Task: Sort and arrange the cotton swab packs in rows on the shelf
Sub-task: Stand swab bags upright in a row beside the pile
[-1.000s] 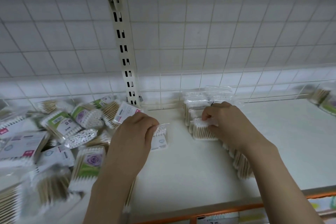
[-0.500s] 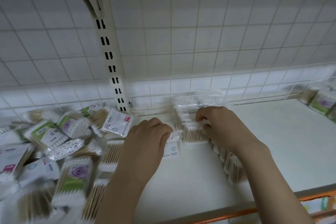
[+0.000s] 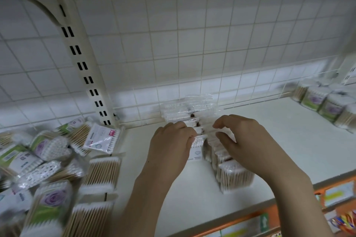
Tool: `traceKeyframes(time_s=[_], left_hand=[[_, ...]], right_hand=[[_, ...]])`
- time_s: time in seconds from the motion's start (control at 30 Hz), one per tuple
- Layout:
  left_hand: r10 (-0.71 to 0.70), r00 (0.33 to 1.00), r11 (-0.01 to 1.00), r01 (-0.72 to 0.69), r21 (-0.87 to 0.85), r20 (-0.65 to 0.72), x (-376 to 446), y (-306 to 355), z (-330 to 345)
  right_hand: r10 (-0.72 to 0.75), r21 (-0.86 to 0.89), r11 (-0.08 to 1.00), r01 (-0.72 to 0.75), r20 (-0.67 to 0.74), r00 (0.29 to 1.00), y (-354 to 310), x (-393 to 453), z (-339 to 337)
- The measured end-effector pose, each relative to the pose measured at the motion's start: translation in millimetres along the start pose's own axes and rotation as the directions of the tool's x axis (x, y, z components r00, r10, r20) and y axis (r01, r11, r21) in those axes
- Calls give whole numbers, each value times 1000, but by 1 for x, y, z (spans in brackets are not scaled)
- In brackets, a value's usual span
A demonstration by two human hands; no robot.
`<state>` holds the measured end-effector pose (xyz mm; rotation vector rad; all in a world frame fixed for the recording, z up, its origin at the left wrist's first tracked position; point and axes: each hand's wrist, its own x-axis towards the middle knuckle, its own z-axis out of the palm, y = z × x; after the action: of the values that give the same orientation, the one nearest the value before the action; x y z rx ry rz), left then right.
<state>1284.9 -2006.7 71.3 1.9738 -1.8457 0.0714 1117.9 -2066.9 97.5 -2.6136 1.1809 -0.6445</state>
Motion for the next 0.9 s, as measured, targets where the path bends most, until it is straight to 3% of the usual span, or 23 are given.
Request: traceKeyframes(time_s=[0.3,0.63,0.9], left_hand=[[-42,999,998,41,40,14,15,3,14],[-78,995,997,79,8,-68,0,-9,3],[-134,989,991,135,11,-60,-25,-31,-8]], right_hand=[[38,10,999,-38,-9,999,8,-11,-1],[-30,18,999,30,0,1000,-9,-5,9],[-83,43,996,83,21,996,-25,-2,21]])
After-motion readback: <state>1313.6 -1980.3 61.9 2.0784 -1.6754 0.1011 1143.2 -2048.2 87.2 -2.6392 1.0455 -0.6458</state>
